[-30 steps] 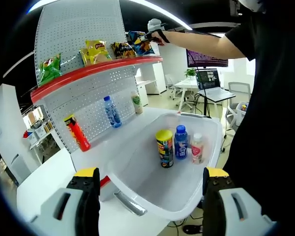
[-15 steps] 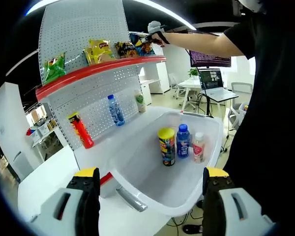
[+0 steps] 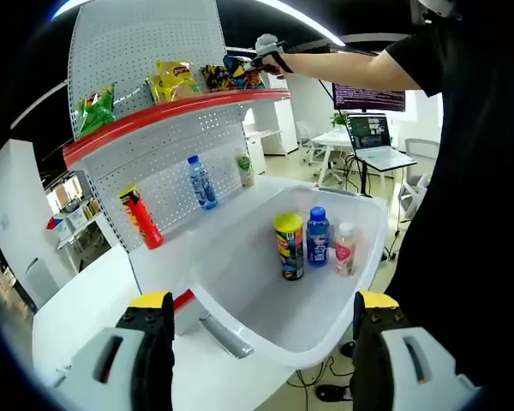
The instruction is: Place the items from the shopping basket onto the snack and drink counter
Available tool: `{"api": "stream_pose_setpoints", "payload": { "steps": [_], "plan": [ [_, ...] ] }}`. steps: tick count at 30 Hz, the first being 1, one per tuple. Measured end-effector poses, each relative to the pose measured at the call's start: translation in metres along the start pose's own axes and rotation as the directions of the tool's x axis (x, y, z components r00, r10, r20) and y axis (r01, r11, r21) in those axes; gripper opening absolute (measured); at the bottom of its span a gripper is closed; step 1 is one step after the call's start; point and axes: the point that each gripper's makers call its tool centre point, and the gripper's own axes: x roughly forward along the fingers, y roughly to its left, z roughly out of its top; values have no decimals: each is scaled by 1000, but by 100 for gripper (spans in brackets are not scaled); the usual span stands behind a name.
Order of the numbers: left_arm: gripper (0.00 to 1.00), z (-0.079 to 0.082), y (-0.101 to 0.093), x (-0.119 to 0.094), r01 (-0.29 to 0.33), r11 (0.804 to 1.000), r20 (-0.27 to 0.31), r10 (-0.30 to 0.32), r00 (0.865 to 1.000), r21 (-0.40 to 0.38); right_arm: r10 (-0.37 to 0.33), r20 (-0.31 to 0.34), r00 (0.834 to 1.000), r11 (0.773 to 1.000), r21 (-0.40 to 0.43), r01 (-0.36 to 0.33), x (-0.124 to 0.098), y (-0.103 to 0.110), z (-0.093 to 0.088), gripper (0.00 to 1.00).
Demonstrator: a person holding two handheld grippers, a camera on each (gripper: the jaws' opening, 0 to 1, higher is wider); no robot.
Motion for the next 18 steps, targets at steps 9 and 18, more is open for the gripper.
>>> {"api": "stream_pose_setpoints", "payload": {
  "steps": [9, 18],
  "plan": [
    [86, 1, -6, 2, 2, 1000, -23, -2, 1000, 7, 13, 14, 1000, 1000, -6, -13, 14, -2, -4, 37],
    [86, 2, -2, -3, -17, 1000, -30, 17, 999, 8, 16, 22, 1000, 1000, -11, -16, 11, 3, -7, 37]
  ]
}}
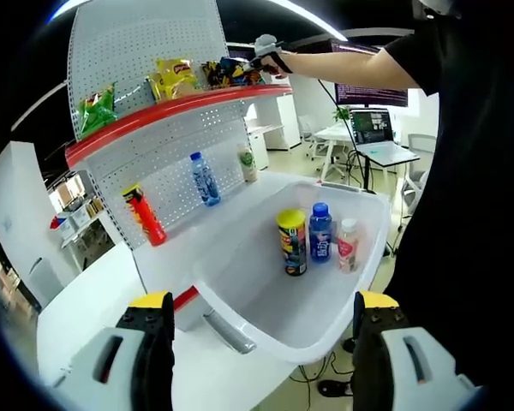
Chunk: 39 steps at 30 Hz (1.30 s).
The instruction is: Place the items from the shopping basket onto the snack and drink counter
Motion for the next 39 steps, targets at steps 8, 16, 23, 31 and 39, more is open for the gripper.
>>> {"api": "stream_pose_setpoints", "payload": {
  "steps": [8, 16, 23, 31, 39],
  "plan": [
    [86, 0, 1, 2, 0, 1000, 0, 0, 1000, -1, -10, 11, 1000, 1000, -25, 11, 4, 0, 6, 37],
    [86, -2, 1, 5, 2, 1000, 7, -2, 1000, -7, -9, 3, 1000, 999, -34, 9, 6, 0, 2, 38],
    [86, 0, 4, 6, 3, 1000, 15, -3, 1000, -6, -14, 4, 1000, 999, -48, 14, 4, 1, 1, 42],
    [86, -2, 6, 7, 4, 1000, 12, -4, 1000, -7, -2, -5, 1000, 998, -59, 2, 5, 5, -1, 45],
    [86, -2, 6, 4, 4, 1000, 16, -4, 1000, -9, -3, -12, 1000, 998, -70, 2, 7, 2, -1, 48]
  ]
}}
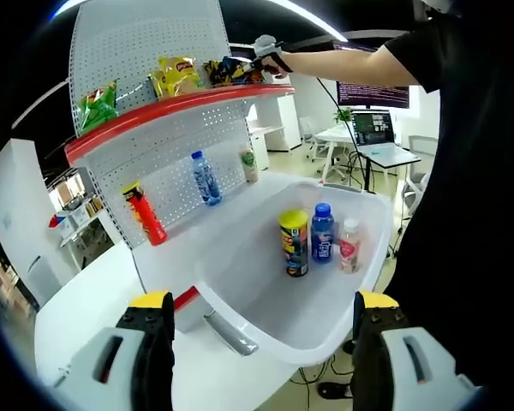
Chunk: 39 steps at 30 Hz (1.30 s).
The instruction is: Place the items from the shopping basket onto the snack and drink counter
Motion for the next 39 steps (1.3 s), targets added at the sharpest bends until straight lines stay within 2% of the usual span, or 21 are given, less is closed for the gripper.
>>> {"api": "stream_pose_setpoints", "payload": {
  "steps": [4, 6, 10, 21, 35, 39],
  "plan": [
    [86, 4, 0, -1, 0, 1000, 22, 0, 1000, -10, 2, -18, 1000, 1000, -31, -2, 3, 1, 0, 52],
    [86, 5, -2, -1, 3, 1000, 12, -3, 1000, -5, 8, -27, 1000, 1000, -30, -9, 3, 2, -1, 54],
    [86, 12, -3, 0, 10, 1000, 29, -10, 1000, -1, 10, -42, 999, 1000, -21, -11, 2, 2, -4, 55],
    [86, 2, -2, -5, -5, 1000, 8, 5, 1000, -7, 16, -66, 998, 999, -36, -19, 2, 2, -8, 59],
    [86, -1, -6, -4, -2, 1000, 11, 2, 1000, -12, 17, -91, 996, 1000, -24, -20, 2, -1, -13, 67],
    [86, -1, -6, -4, -3, 1000, 13, 3, 1000, -10, 18, -97, 995, 1000, -1, -18, 1, -1, -15, 65]
  ]
}}
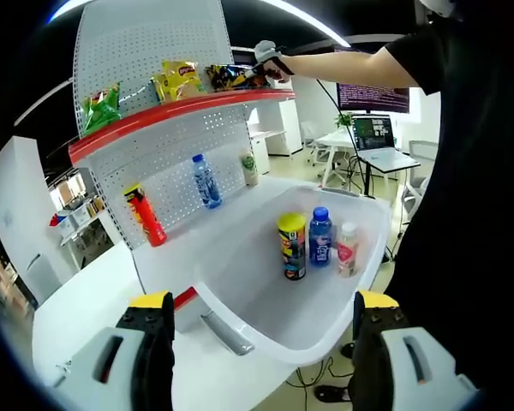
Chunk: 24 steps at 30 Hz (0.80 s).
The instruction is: Place the items from the shopping basket onto the snack and drink counter
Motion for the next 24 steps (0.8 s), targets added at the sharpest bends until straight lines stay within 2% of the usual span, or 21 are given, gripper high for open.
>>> {"api": "stream_pose_setpoints", "payload": {
  "steps": [11, 21, 24],
  "plan": [
    [86, -3, 1, -3, -4, 1000, -5, 4, 1000, -5, -36, 27, 999, 999, 9, 35, -3, -5, 4, 53],
    [86, -4, 3, -2, -5, 1000, -6, 5, 1000, -6, -43, 52, 998, 999, 14, 42, -2, -7, 10, 49],
    [85, -4, 2, -1, -4, 1000, -6, 4, 1000, -6, -39, 67, 997, 998, -42, 41, -3, -5, 13, 46]
  ]
}}
